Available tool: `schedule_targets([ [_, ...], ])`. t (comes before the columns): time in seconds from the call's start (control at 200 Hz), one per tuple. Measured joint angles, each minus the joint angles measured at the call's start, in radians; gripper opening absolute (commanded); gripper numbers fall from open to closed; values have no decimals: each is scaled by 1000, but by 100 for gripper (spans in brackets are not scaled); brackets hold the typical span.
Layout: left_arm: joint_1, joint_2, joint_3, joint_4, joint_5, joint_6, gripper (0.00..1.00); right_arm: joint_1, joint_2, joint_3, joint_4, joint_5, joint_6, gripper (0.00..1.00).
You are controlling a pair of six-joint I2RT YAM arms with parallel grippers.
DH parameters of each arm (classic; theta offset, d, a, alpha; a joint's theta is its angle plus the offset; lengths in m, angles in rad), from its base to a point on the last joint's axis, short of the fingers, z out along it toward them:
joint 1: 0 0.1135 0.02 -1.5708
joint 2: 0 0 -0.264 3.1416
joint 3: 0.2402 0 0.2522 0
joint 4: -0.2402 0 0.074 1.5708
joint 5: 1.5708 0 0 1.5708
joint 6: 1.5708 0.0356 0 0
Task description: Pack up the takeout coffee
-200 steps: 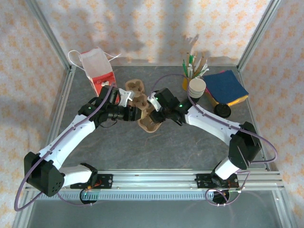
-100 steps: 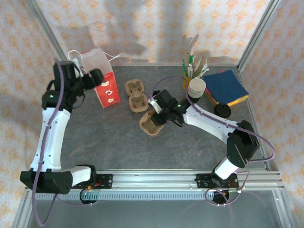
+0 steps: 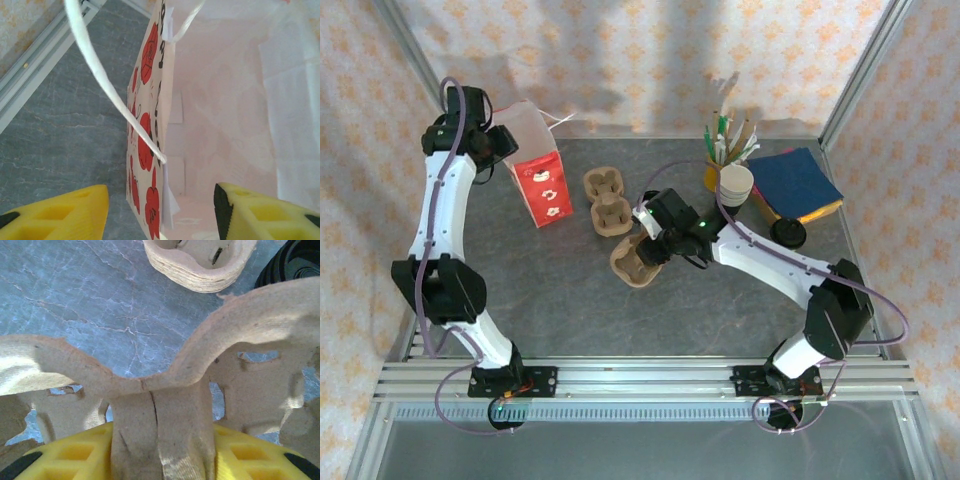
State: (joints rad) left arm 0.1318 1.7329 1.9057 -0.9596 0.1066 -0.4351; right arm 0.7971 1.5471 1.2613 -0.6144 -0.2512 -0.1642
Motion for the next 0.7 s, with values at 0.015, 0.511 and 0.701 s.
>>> schedule_targets([
  [0.015, 0, 7, 8, -6, -2, 3, 56, 1, 0, 0, 0, -2, 0, 43],
  [0.511, 0, 172, 152, -87, -23, 45, 28, 3, -27, 0, -30, -7, 0, 42],
  [0.701, 0, 218, 192, -101, -37, 63, 16, 3, -34, 0, -32, -7, 0, 42],
])
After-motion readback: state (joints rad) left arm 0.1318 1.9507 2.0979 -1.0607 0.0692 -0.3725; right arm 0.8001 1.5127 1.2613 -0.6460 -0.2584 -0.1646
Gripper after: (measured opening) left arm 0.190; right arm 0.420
